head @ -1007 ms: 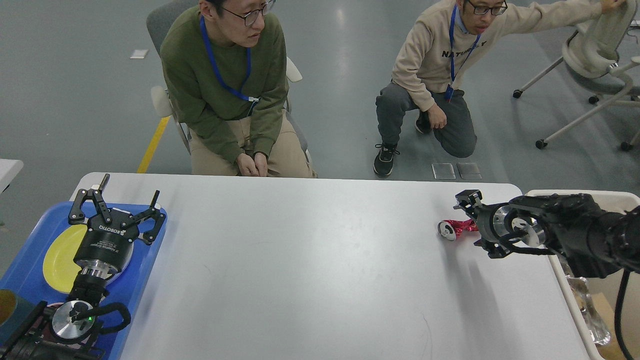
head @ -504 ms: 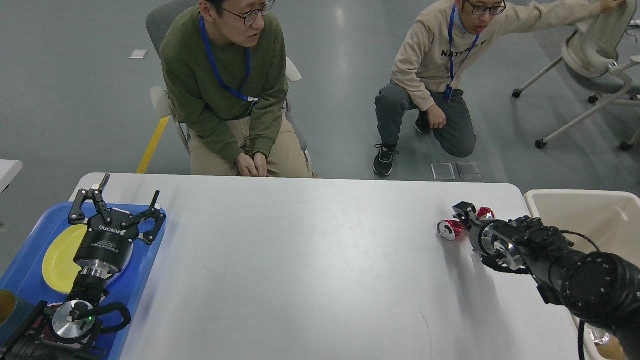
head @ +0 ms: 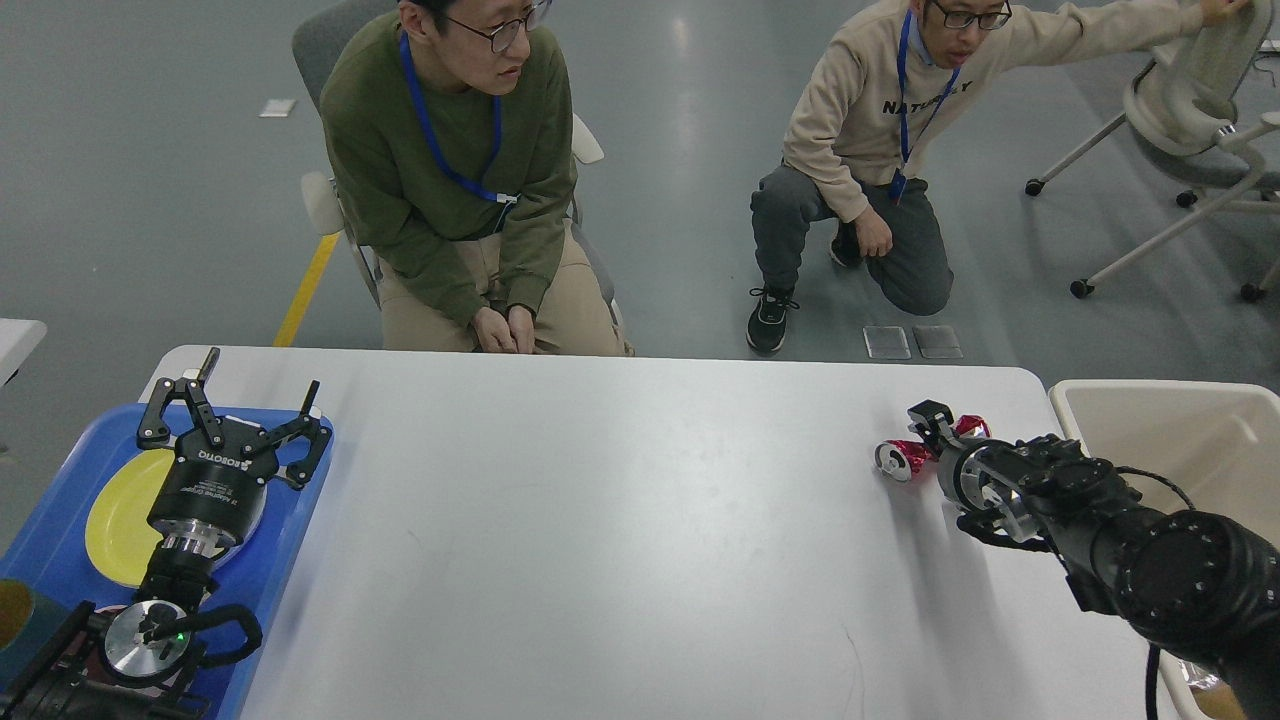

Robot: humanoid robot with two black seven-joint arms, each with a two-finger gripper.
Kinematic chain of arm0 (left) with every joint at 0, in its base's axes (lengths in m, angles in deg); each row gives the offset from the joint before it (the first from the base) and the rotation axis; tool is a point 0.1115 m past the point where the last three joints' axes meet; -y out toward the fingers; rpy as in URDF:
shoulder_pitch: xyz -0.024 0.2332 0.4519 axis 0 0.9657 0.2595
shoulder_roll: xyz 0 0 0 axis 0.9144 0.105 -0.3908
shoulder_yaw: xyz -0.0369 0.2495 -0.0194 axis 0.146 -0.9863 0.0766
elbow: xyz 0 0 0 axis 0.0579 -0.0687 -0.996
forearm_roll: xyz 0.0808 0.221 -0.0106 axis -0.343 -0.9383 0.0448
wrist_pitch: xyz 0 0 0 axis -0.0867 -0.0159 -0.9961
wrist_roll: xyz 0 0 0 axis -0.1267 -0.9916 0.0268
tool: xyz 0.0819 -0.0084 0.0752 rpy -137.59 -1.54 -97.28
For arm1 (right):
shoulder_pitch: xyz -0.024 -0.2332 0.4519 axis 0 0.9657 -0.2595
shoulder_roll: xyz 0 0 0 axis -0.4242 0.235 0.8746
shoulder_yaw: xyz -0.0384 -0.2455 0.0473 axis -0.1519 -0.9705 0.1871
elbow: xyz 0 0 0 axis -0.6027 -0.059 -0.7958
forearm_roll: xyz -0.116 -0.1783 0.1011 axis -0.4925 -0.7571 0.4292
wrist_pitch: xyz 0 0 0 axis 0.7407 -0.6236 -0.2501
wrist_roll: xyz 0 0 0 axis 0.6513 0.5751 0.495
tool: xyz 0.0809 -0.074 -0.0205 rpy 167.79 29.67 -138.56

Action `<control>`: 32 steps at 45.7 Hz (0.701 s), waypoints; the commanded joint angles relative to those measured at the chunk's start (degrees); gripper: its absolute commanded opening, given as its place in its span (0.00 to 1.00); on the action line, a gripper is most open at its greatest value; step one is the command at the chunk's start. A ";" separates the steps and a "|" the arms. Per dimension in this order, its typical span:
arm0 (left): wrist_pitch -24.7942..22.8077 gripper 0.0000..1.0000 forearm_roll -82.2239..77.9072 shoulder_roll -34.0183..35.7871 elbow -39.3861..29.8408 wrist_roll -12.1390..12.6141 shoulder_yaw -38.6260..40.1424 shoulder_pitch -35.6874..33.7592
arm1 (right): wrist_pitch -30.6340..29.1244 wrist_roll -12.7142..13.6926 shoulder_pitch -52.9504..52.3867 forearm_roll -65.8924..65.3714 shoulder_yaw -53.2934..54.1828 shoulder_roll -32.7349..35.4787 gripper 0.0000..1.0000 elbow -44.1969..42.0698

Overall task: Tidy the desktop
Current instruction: 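Lower and grasp the red can with the right gripper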

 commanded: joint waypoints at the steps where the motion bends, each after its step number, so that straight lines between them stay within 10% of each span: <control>1: -0.06 0.96 0.00 -0.01 0.00 0.00 0.06 -0.05 | 0.02 0.03 0.02 0.09 0.70 0.00 0.96 -0.02; 32: -0.06 0.96 0.00 -0.01 0.00 0.00 0.06 -0.06 | 1.96 -0.06 0.54 0.09 1.93 -0.88 0.78 0.07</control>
